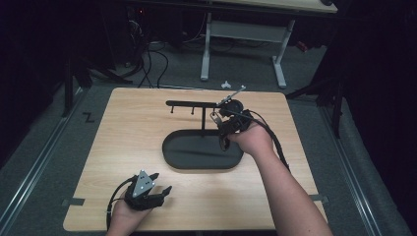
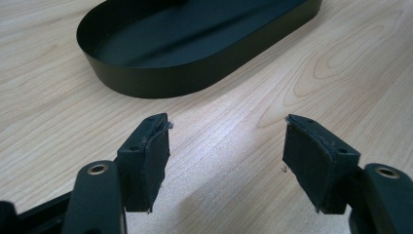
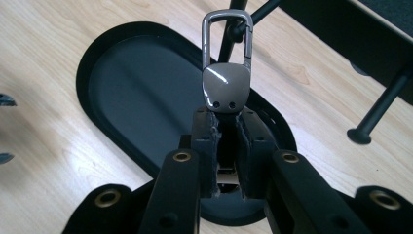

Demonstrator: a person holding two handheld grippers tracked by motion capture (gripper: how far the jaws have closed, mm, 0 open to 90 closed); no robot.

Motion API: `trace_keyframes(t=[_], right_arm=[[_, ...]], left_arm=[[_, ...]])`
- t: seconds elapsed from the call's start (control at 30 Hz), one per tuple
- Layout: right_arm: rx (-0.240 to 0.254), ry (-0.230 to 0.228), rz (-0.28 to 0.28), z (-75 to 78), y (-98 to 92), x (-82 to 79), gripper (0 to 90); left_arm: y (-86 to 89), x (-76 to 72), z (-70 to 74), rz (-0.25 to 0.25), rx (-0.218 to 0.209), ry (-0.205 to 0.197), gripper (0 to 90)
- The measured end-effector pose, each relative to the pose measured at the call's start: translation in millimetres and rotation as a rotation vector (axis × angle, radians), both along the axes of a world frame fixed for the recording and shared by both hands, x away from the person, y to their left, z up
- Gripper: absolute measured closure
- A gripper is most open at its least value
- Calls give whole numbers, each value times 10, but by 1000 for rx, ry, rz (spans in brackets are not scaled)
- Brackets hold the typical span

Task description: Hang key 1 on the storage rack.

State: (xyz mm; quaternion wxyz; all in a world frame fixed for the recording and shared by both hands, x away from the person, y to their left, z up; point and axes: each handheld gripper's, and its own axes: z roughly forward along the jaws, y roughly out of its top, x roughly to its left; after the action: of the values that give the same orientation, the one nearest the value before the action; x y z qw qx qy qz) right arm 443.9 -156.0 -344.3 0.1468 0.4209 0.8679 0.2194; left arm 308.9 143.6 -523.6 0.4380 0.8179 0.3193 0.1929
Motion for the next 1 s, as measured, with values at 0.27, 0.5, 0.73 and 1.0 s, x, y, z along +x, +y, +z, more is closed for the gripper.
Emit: trace_keyframes(t=[0.27,0.5,0.73,1.0], right_arm=[[-17,-7,-30,-75,44,80,803],[-28,-28,-57,-138,79,163,802],[-40,-46,-77,-213,120,243,796],[-25,-41,-94,-297,145,298,779]], left_arm=[[-1,0,-3,-2,1,3,342],[4,1,-4,-3,1,5,342],[3,6,-12,-5,6,9,342],[3,2,-20,-10,9,14,342]])
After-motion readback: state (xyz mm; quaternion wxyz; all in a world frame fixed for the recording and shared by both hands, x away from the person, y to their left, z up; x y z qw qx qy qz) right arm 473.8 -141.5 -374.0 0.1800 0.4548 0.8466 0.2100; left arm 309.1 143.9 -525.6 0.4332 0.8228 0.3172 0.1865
